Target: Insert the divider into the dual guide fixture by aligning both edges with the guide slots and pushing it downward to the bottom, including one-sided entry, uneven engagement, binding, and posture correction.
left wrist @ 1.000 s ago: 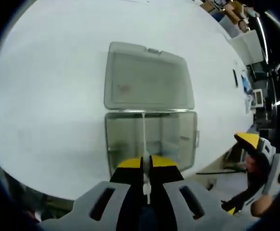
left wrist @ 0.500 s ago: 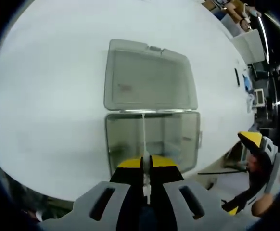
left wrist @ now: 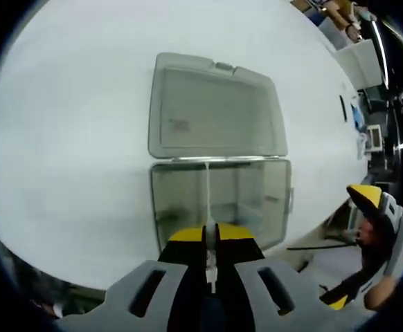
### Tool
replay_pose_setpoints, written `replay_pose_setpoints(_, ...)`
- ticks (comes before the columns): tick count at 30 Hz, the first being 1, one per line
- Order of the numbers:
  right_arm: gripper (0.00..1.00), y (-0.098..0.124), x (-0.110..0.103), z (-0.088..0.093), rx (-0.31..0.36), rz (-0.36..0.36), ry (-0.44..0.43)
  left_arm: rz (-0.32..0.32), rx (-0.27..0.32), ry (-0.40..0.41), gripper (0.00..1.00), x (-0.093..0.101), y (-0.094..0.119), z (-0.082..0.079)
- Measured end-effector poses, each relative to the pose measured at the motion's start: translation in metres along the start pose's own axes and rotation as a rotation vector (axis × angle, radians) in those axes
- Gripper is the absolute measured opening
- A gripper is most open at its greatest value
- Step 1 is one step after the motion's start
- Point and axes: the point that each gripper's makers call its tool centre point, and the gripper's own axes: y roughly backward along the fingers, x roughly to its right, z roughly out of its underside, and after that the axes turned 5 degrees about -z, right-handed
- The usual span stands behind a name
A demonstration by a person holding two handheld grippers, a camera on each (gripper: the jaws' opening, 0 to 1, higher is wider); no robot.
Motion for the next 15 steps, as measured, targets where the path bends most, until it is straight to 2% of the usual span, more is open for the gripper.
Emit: replay_pose_setpoints(15,0.72,0.0007,-0.0012,-0.0011,0.001,0.000,0.002,-0.005,0.000,-0.007,0.00,-0.0001,0.0022,0.0003)
